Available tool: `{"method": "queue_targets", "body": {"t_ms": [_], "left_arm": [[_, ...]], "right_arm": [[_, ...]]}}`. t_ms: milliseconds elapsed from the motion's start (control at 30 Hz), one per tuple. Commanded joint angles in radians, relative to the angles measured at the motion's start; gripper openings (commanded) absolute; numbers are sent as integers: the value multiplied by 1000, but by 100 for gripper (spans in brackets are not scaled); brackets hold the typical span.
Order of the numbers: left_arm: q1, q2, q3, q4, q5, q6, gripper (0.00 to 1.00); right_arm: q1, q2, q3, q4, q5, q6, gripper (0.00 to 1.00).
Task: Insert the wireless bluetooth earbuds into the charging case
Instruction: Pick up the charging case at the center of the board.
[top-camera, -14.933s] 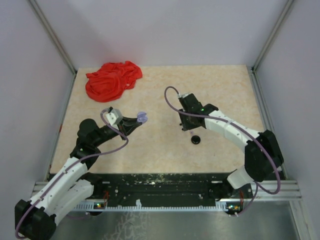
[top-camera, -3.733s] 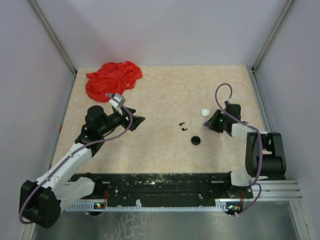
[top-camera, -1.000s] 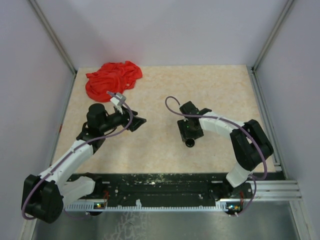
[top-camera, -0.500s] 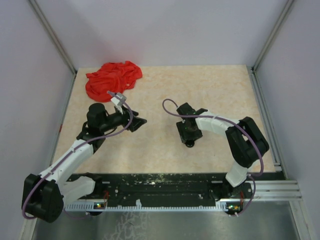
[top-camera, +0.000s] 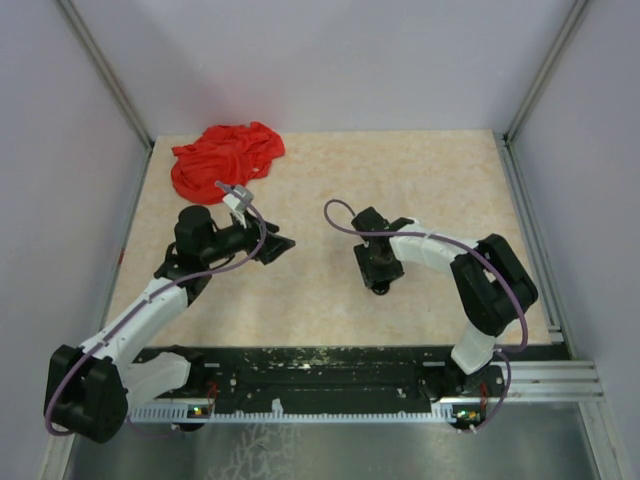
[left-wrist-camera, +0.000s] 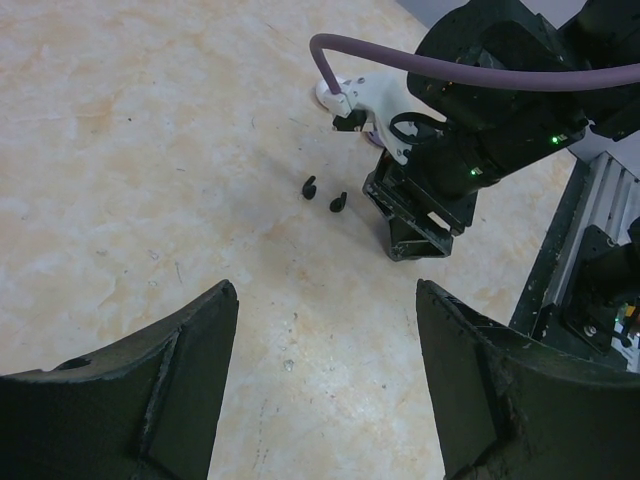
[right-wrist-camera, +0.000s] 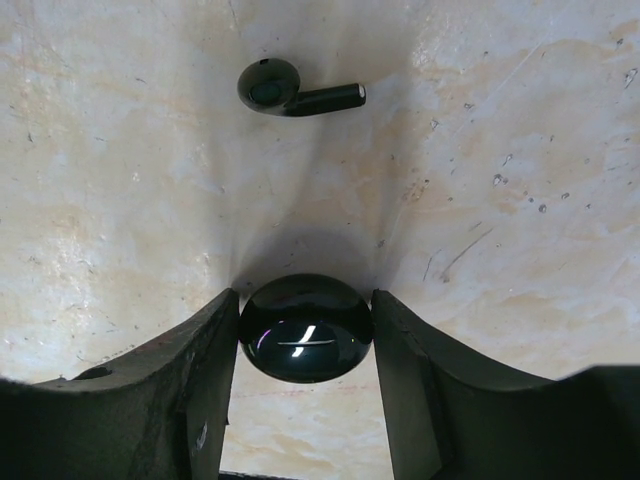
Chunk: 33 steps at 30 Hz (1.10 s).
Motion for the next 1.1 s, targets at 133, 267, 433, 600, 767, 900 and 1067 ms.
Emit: {"method": "queue_targets", "body": {"t_ms": [133, 267, 433, 600, 767, 900, 1067], "left_arm": [[6, 32, -3, 120, 109, -65, 76], [6, 47, -17, 180, 137, -106, 76], [-1, 33, -56, 270, 118, -163, 76], [-51, 11, -138, 403, 20, -244, 76], [-136, -1, -201, 498, -109, -274, 75], [-215, -11, -222, 538, -233, -256, 74], [-281, 3, -249, 656, -345, -273, 71]], "right_arm": [[27, -130, 59, 43, 16, 47, 46], [45, -204, 100, 91, 40, 95, 46], [92, -279, 141, 191, 90, 146, 46], [159, -322, 174, 268, 142, 170, 46], [230, -359, 183, 331, 212, 194, 46], [267, -383, 169, 391, 224, 232, 46], [306, -410, 151, 476, 249, 259, 46]]}}
